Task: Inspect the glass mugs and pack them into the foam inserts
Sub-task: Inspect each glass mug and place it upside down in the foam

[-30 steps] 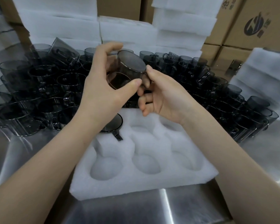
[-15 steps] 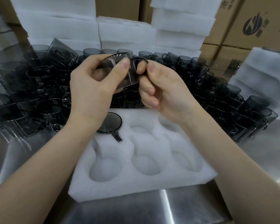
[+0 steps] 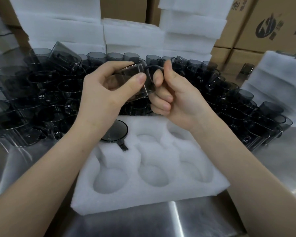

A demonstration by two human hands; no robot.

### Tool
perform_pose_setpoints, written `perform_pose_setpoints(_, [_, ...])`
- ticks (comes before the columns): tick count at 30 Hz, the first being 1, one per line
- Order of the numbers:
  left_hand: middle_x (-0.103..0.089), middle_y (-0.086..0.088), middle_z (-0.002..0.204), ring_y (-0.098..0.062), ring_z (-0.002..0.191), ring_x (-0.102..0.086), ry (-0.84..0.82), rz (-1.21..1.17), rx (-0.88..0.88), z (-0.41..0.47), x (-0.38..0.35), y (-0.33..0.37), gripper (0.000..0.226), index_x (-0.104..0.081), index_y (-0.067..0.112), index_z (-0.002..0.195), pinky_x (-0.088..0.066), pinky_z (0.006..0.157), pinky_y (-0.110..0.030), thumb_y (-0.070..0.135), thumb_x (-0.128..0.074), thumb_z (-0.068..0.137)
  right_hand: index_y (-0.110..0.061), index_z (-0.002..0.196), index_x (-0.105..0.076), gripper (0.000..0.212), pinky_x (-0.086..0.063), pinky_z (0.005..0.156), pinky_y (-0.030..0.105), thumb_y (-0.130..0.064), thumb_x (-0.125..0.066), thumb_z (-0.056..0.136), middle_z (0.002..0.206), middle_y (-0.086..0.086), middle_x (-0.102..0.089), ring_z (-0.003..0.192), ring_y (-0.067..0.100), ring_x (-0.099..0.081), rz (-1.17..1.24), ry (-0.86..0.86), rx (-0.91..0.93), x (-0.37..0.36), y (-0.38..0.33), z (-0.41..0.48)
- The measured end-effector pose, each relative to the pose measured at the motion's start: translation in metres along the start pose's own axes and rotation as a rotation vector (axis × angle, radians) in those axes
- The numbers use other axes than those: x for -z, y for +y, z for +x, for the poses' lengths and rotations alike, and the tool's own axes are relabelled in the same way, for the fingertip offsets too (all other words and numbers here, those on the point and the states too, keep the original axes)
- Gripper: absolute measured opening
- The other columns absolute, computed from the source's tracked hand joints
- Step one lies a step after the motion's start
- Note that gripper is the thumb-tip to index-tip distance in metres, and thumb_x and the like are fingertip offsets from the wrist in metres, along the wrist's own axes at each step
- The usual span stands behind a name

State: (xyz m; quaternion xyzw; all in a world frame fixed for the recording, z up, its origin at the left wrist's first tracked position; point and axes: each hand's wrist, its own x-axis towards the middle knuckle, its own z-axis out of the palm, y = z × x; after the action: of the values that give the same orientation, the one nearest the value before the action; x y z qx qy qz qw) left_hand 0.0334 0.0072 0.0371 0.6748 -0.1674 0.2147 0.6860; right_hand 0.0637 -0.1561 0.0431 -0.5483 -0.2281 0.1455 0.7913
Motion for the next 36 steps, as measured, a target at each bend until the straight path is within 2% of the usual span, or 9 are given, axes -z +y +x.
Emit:
perform_pose_setpoints(3, [-0.068, 0.009, 0.098, 0.002, 0.09, -0.067, -0.038, 0.069, -0.052, -0.001, 0.0, -0.002, 0.039, -0.061, 0.009, 0.114, -0.053, 0.08, -0.017, 0.013, -0.076, 0.078, -0.019, 0.054, -0.052, 0.043, -0.022, 0.043, 0.022, -0.05, -0.05, 0.084, 0.044, -0.005, -0.025, 0.04, 0.01, -0.03, -0.032, 0.047, -0.056, 0.001, -0.003, 0.0])
perform_pose_setpoints(7, [-0.065, 0.018, 0.103, -0.003, 0.103, -0.063, -0.065, 0.297, -0.102, -0.003, 0.0, -0.005, 0.046, -0.054, 0.038, 0.106, -0.051, 0.091, -0.032, 0.031, -0.079, 0.068, -0.021, 0.04, -0.041, 0.061, -0.027, 0.043, 0.022, -0.046, -0.054, 0.093, 0.043, -0.006, -0.027, 0.04, 0.011, -0.03, -0.166, 0.196, -0.03, 0.0, -0.001, 0.002])
perform_pose_setpoints(10, [-0.064, 0.019, 0.107, 0.0, 0.105, -0.06, -0.068, 0.386, -0.123, -0.002, 0.0, -0.005, 0.056, -0.049, 0.04, 0.113, -0.047, 0.088, -0.025, 0.035, -0.08, 0.066, -0.02, 0.043, -0.044, 0.055, -0.031, 0.044, 0.022, -0.048, -0.055, 0.089, 0.042, -0.005, -0.031, 0.042, 0.014, -0.033, -0.235, 0.242, 0.029, -0.001, 0.001, 0.001])
perform_pose_setpoints(16, [-0.063, 0.0, 0.119, -0.014, 0.11, -0.063, -0.066, 0.177, -0.077, -0.001, 0.0, -0.005, 0.058, -0.05, 0.019, 0.123, -0.051, 0.097, -0.039, 0.017, -0.075, 0.071, -0.017, 0.098, -0.062, 0.02, -0.037, 0.048, 0.025, -0.035, -0.057, 0.091, 0.062, 0.003, -0.044, 0.052, 0.016, -0.044, -0.243, 0.252, 0.152, 0.001, 0.0, 0.001])
perform_pose_setpoints(19, [-0.049, -0.009, 0.131, -0.011, 0.116, -0.06, -0.133, 0.071, -0.035, 0.0, 0.0, -0.005, 0.063, -0.048, 0.008, 0.136, -0.05, 0.095, -0.024, 0.003, -0.073, 0.078, -0.018, 0.129, -0.056, 0.046, -0.051, 0.065, 0.031, -0.039, -0.058, 0.088, 0.104, 0.013, -0.063, 0.081, 0.022, -0.057, -0.243, 0.146, 0.042, 0.003, 0.0, 0.003])
perform_pose_setpoints(22, [-0.055, -0.008, 0.129, -0.003, 0.114, -0.06, -0.187, 0.029, -0.04, 0.0, 0.0, -0.005, 0.059, -0.046, 0.009, 0.137, -0.047, 0.095, -0.018, -0.009, -0.066, 0.084, -0.017, 0.14, -0.047, 0.059, -0.054, 0.087, 0.044, -0.043, -0.056, 0.089, 0.133, 0.019, -0.055, 0.107, 0.031, -0.055, -0.118, -0.011, -0.077, 0.002, 0.002, 0.002])
perform_pose_setpoints(28, [-0.057, 0.009, 0.133, -0.004, 0.126, -0.052, -0.237, 0.329, -0.145, -0.003, -0.003, -0.007, 0.065, -0.048, 0.021, 0.137, -0.041, 0.109, -0.032, 0.019, -0.07, 0.077, -0.011, 0.122, -0.057, 0.028, -0.056, 0.075, 0.032, -0.025, -0.052, 0.098, 0.11, 0.016, -0.059, 0.095, 0.03, -0.061, -0.298, 0.076, 0.096, -0.003, 0.007, -0.001])
perform_pose_setpoints(32, [-0.06, 0.012, 0.131, 0.0, 0.12, -0.055, -0.168, 0.441, -0.161, -0.005, -0.008, -0.008, 0.075, -0.047, 0.023, 0.141, -0.043, 0.105, -0.025, 0.026, -0.083, 0.075, -0.025, 0.109, -0.065, 0.021, -0.05, 0.075, 0.025, -0.035, -0.052, 0.096, 0.091, -0.014, -0.065, 0.086, 0.009, -0.065, -0.646, 0.241, 0.218, -0.007, 0.009, 0.001])
perform_pose_setpoints(36, [-0.057, 0.006, 0.137, -0.005, 0.127, -0.052, -0.171, 0.449, -0.187, -0.006, -0.008, -0.008, 0.078, -0.048, 0.019, 0.142, -0.041, 0.11, -0.031, 0.022, -0.084, 0.073, -0.021, 0.112, -0.067, 0.033, -0.054, 0.075, 0.032, -0.038, -0.04, 0.103, 0.099, -0.001, -0.072, 0.092, 0.016, -0.069, -0.529, 0.272, 0.139, -0.005, 0.007, 0.001])
